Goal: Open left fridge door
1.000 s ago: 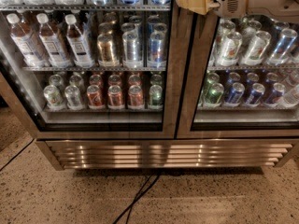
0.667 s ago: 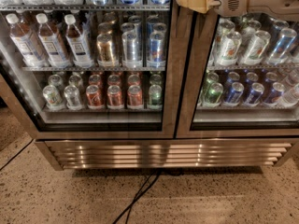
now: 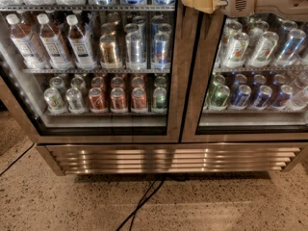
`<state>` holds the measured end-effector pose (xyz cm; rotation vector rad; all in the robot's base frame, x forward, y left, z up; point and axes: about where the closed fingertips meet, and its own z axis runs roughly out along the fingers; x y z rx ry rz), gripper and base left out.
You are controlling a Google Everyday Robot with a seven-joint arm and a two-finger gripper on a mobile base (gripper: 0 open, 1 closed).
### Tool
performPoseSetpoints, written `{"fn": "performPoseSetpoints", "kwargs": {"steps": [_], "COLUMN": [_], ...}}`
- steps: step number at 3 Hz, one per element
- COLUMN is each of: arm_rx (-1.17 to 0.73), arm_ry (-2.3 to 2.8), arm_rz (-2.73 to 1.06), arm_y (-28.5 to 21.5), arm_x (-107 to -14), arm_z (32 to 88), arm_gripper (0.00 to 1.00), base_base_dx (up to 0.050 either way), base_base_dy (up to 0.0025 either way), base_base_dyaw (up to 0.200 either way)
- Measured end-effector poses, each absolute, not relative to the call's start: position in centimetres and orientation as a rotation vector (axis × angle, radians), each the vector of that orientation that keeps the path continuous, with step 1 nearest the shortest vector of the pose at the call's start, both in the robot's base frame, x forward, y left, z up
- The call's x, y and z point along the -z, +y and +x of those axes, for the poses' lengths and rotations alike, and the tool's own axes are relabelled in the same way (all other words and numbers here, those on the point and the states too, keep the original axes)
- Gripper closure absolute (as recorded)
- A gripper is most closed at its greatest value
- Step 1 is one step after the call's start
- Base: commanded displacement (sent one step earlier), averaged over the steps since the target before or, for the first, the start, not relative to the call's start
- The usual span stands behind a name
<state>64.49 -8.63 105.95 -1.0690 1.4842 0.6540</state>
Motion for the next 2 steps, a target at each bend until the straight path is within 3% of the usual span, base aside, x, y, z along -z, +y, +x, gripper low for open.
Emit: {"fn": "performPoseSetpoints", "kwargs": {"steps": [2], "arm_rx": [-0.659], "arm_ry": [1.475], "arm_rz": [-1.074], "arm_y": [-8.75], "arm_x": [-106.06], "arm_z": [64.41], "arm_gripper": [1.00], "base_base_dx": [0.000], "base_base_dy": [0.00000], "base_base_dyaw": [0.000]}}
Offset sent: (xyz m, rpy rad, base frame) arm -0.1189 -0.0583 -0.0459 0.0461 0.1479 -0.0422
